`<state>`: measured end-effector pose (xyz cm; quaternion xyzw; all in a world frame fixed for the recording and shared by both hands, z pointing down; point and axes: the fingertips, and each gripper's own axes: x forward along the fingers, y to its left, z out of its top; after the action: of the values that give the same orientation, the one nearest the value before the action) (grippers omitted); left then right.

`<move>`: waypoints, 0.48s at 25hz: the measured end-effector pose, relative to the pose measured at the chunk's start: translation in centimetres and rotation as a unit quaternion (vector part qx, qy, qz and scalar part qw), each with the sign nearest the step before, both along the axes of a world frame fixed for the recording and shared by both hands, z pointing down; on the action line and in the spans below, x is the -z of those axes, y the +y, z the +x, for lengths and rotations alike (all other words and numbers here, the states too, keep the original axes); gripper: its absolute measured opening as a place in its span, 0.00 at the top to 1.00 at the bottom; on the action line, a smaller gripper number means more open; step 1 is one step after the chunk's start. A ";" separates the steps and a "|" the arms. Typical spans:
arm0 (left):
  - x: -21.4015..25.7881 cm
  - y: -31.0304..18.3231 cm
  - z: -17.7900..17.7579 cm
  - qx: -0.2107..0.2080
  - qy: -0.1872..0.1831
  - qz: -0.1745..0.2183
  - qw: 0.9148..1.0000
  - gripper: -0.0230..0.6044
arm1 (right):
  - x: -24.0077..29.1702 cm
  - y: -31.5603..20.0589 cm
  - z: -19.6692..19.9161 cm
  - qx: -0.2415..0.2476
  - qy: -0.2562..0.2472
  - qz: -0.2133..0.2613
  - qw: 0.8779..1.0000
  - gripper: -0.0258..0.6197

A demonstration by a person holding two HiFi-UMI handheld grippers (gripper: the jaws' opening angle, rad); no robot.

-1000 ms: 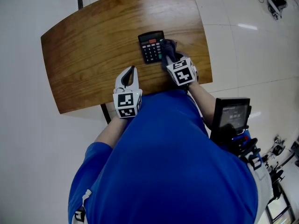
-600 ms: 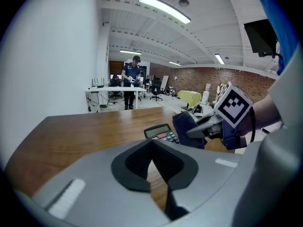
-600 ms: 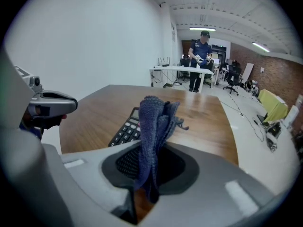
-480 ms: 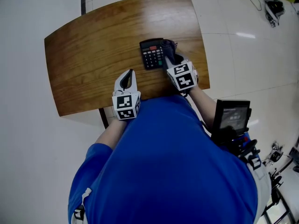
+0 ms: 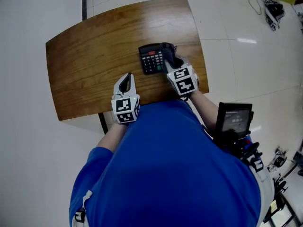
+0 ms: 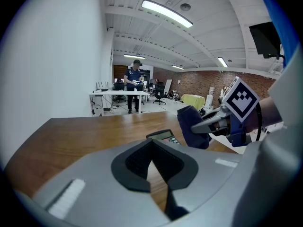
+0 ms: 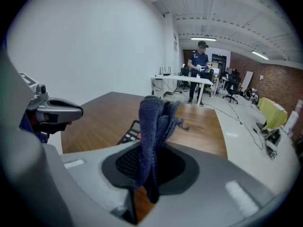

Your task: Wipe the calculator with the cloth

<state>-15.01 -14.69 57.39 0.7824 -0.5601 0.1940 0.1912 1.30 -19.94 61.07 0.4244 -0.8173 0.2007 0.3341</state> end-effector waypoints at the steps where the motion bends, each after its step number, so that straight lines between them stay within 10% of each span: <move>1: 0.1 0.1 -0.1 0.002 -0.001 0.000 1.000 0.96 | -0.2 0.1 0.0 0.002 0.001 -0.002 1.000 0.84; 12: 3.5 1.9 -1.8 0.051 -0.018 0.002 0.999 0.96 | 1.5 -0.2 -1.3 0.036 -0.004 -0.006 0.999 0.84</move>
<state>-16.83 -12.74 53.87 0.7496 -0.6030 0.1970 0.1889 0.03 -20.16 59.61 0.3922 -0.8321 0.1949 0.3403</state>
